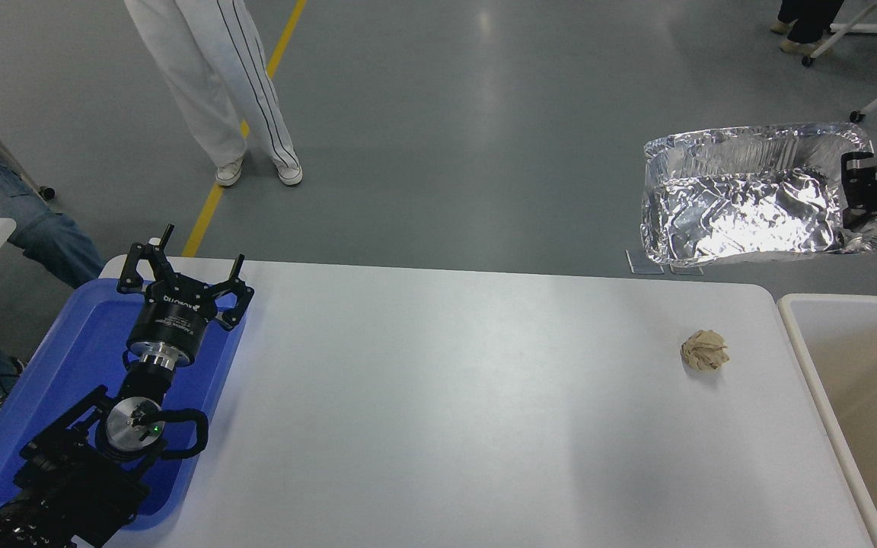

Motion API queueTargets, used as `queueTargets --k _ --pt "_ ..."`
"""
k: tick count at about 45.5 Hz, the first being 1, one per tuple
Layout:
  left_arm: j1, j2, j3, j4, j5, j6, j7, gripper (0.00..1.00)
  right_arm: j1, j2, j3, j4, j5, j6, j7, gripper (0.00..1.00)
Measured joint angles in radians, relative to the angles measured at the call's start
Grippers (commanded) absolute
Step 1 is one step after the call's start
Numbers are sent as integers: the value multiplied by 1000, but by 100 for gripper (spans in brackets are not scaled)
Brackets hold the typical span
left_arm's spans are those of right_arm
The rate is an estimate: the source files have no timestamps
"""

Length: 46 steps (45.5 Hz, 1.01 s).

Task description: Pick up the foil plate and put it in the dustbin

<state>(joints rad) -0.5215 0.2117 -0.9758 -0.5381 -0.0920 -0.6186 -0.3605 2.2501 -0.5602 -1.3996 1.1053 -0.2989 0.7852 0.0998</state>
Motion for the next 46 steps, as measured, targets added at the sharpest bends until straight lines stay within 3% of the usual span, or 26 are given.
queueTargets --k 18,46 --pt "0 0 0 0 0 0 0 100 27 -85 -65 -5 -46 0 -2 0" --pt "0 0 0 1 0 0 0 100 34 -487 -93 -90 -342 0 -6 0"
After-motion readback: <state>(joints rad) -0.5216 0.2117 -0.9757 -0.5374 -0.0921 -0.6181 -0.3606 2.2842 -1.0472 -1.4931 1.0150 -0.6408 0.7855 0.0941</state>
